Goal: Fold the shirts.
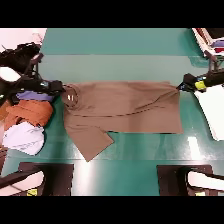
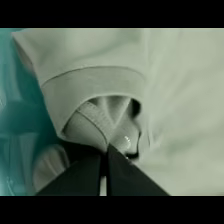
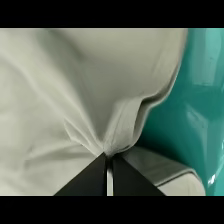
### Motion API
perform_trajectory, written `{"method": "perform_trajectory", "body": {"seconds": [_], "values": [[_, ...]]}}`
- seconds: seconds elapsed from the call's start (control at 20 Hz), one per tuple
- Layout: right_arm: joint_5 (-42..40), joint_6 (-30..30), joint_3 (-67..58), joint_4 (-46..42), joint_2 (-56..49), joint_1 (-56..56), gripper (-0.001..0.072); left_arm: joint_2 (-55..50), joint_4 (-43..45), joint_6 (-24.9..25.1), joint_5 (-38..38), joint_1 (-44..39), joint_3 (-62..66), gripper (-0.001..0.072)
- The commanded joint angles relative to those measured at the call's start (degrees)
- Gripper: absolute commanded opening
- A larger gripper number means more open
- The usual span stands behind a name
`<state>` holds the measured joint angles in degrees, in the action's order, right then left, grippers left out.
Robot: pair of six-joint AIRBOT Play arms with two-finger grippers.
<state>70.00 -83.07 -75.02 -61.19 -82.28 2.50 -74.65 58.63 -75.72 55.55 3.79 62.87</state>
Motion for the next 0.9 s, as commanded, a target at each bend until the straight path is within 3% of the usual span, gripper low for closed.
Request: {"method": "perform_trajectory", "body": {"seconds": [0.0, 0.05, 0.15, 0.3, 0.6, 0.85], "values": [[-3.0, 0.2, -4.9, 0.5, -7.7, -0.7, 0.0359, -8.0, -0.3, -2.4, -3.3, 0.8, 4.9, 0.0473], [-0.9, 0.3, -7.5, 0.5, -8.5, -0.1, 0.0459, -7.5, -0.3, -2.4, -0.8, 1.9, 6.7, 0.0611], [2.1, 2.5, -10.6, 0.5, -7.9, 0.5, 0.045, -5.6, 0.3, -2.3, 6.9, 4.7, 8.7, 0.0537], [2.6, 3.7, -7.1, -0.2, -2.3, 2.2, 0.045, 0.3, 5.7, -3.9, 12.5, 6.7, 3.3, 0.0537], [3.0, 3.7, 8.0, 0.2, 10.6, 6.1, 0.045, 12.4, 6.3, -6.5, 9.0, 3.8, -21.4, 0.0536], [3.1, 3.7, 14.7, 0.2, 18.5, 9.7, 0.045, 12.9, 3.0, -7.4, 5.0, -1.7, -28.5, 0.0536]]}}
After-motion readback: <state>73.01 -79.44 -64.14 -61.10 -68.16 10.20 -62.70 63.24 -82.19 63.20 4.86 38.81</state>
